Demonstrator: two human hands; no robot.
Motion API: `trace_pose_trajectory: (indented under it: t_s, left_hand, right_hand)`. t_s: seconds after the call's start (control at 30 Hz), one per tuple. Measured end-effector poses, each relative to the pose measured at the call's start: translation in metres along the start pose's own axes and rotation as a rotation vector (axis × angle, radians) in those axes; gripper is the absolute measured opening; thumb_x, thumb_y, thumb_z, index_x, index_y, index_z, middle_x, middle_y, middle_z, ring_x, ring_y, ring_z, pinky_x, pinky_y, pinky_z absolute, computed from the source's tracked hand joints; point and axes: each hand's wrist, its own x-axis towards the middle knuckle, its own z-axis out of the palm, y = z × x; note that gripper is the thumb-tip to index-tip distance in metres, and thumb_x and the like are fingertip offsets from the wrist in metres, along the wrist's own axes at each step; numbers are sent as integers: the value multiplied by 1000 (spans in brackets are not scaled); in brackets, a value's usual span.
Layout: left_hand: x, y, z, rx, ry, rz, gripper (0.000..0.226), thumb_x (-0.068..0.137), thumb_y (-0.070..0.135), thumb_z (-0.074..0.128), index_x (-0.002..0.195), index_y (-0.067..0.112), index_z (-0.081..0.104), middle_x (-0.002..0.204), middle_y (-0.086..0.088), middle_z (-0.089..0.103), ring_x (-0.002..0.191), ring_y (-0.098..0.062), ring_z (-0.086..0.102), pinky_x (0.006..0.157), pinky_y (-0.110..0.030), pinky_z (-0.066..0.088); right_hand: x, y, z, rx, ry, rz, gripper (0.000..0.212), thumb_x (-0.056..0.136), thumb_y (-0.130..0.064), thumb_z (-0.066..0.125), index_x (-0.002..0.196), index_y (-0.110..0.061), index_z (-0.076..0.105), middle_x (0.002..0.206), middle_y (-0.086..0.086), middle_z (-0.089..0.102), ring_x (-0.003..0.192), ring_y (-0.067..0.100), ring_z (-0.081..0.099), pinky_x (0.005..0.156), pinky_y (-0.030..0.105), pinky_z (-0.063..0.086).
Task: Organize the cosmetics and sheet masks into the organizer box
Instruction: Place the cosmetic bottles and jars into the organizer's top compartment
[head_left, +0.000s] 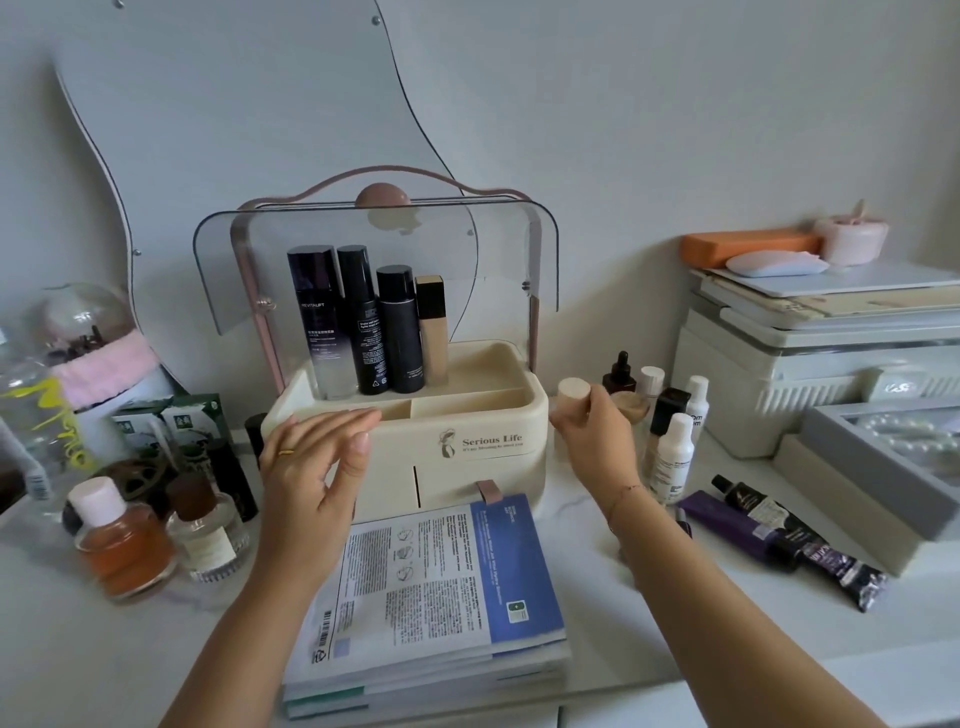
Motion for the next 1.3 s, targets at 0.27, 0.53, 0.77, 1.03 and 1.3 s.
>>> trace_pose_trajectory:
  t_s: [0.27,0.53,0.77,1.03,1.3]
  left_hand:
    - [0,1,2,-23,25,7,44,97,39,36,112,13,68,114,9,64,110,3,48,105,-53,30]
    - [0,3,0,-36,14,-20,47,97,44,32,112,17,68,116,12,63,111,-3,54,105,-54,31]
    - [0,1,-1,-52,-8,-40,47,97,46,32,115,21,67,119,13,64,115,-2,55,109,-50,28]
    - [-2,-3,2,-52,6,-40,41,96,43,35,117,24,66,120,17,63,116,5,51,112,-43,24]
    - [-2,-3,2,-56,7,-34,46,97,48,32,117,24,65,120,18,62,117,2,52,112,-43,24]
  right_hand:
    - [-56,-90,-50,384,194,-409,27,77,-21,73,98,-28,58,90,-12,66,83,-1,64,72,11,50]
    - [2,-140,15,153,-156,-316,22,82,-25,68,95,-12,57,86,-6,61,73,4,57,67,21,49]
    - [47,-132,56,-43,-105,-112,34,93,-16,48,123,-1,41,113,17,58,103,33,57,80,35,43]
    - [57,-120,58,-122,-218,-77,24,89,-15,54,111,-9,48,99,10,55,88,23,53,84,34,47]
    - [62,-114,66,-377,-256,-68,18,93,-10,40,104,-2,52,87,7,48,74,20,46,66,27,37]
